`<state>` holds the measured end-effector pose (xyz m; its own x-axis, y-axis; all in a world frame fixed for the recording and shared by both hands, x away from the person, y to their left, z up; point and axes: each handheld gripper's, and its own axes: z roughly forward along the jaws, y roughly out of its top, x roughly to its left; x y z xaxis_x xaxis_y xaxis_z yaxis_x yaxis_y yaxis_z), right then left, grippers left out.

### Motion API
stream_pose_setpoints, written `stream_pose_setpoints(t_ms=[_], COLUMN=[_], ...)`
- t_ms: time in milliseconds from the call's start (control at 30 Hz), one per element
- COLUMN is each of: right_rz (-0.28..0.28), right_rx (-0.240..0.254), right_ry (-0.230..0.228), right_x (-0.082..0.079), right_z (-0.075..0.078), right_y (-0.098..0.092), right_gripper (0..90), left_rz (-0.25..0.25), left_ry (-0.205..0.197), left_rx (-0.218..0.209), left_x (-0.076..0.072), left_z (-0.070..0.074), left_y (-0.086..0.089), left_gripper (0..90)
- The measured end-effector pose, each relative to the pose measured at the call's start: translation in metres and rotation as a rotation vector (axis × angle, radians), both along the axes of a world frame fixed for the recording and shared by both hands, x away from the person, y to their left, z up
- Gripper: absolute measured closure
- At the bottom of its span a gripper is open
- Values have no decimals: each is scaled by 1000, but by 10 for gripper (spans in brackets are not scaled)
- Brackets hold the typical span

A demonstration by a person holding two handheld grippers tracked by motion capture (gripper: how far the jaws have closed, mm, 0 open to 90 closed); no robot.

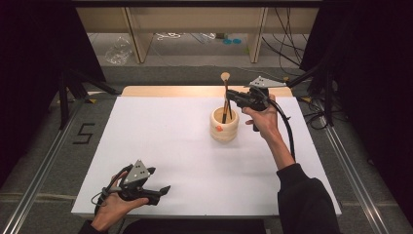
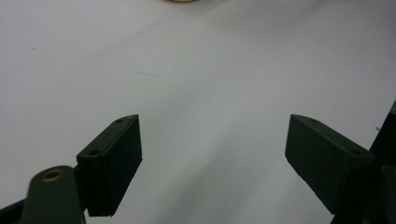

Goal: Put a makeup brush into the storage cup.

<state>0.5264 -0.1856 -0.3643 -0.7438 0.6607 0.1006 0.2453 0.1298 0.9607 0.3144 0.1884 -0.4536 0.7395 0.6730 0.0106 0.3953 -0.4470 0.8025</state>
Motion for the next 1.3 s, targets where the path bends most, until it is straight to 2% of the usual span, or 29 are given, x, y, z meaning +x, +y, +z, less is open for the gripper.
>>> stream_pose_setpoints(t_ms=[33, 67, 100, 167, 200, 267, 333, 367, 400, 467, 533, 600, 667, 700, 733, 767, 800, 833, 867, 900, 933, 967, 1000, 1033, 1067, 1100, 1167, 1300], right_rz=[-3, -3, -5, -3, -5, -3, -1, -2, -3, -1, -1, 0, 3, 4, 0, 1, 3, 2, 3, 3, 3, 1, 4, 2, 2, 3, 2, 1], right_rx=[1, 2, -1, 3, -7, 4, 2, 7, 12, 6, 9, 1, 6, 6, 11, 11, 8, 9, 6, 2, 3, 4, 12, 3, 4, 4, -1, -5], right_ry=[3, 6, -9, -1, 2, -8, -11, 15, 6, -4, -3, -9, 11, 1, 0, 6, 17, -9, -4, -3, -1, 10, 14, 13, 7, 20, 14, 10], right_x=[1, 1, 2, 3, 3, 5, 6, 5, 5, 7, 7, 7, 6, 7, 7, 7, 7, 8, 8, 8, 8, 8, 8, 8, 8, 8, 8, 10], right_z=[-1, -2, -3, -4, -5, -6, -8, -8, -9, -10, -11, -12, -13, -13, -14, -14, -14, -15, -15, -16, -17, -17, -17, -18, -19, -19, -21, -24], right_y=[0, 1, 1, 2, 2, 3, 4, 5, 5, 6, 7, 8, 9, 9, 9, 9, 9, 9, 9, 9, 9, 10, 11, 11, 11, 11, 12, 13], right_gripper=[833, 833, 833, 833, 833, 833, 833, 833, 833, 833, 833, 833, 833, 833, 833, 833, 833, 833, 833, 833, 833, 833, 833, 833, 833, 833, 833, 833], left_rz=[0, -14, -13, 24, 28, 13, 27, 19, 17, 22, 17, 16, 10, 9, 14, 11, 17, 16, 12, 16, 7, 16, 14, 0, -1, 1, -2, 17], left_ry=[-2, -3, -7, 5, 10, 22, 22, 23, 21, 22, 27, 26, 25, 27, 24, 20, 23, 22, 25, 27, 26, 27, 24, 14, 12, 12, 9, 31], left_rx=[-9, 0, -2, 4, -22, -11, -26, -5, -15, 2, -32, -31, -13, -10, -27, -8, -9, -9, -6, -32, -14, -34, -30, 2, 6, 5, 8, -13], left_x=[0, 2, 2, -1, -1, -1, -2, -2, -2, -1, -2, -2, -1, -2, -2, -2, -2, -2, -1, -2, -2, -2, -2, -1, -1, -1, 0, -2], left_z=[0, 1, 1, 0, -1, 1, -1, 0, 0, 1, 0, 0, 1, 1, 0, 1, 1, 1, 1, 0, 0, 0, 0, 1, 1, 2, 1, 1], left_y=[0, 1, 1, 0, -1, 0, -2, 0, 0, 0, -1, -1, 0, 0, -1, 0, 0, 0, 0, -1, 0, -1, -1, 1, 1, 1, 1, 0], left_gripper=[185, 185, 185, 185, 185, 185, 185, 185, 185, 185, 185, 185, 185, 185, 185, 185, 185, 185, 185, 185, 185, 185, 185, 185, 185, 185, 185, 185])
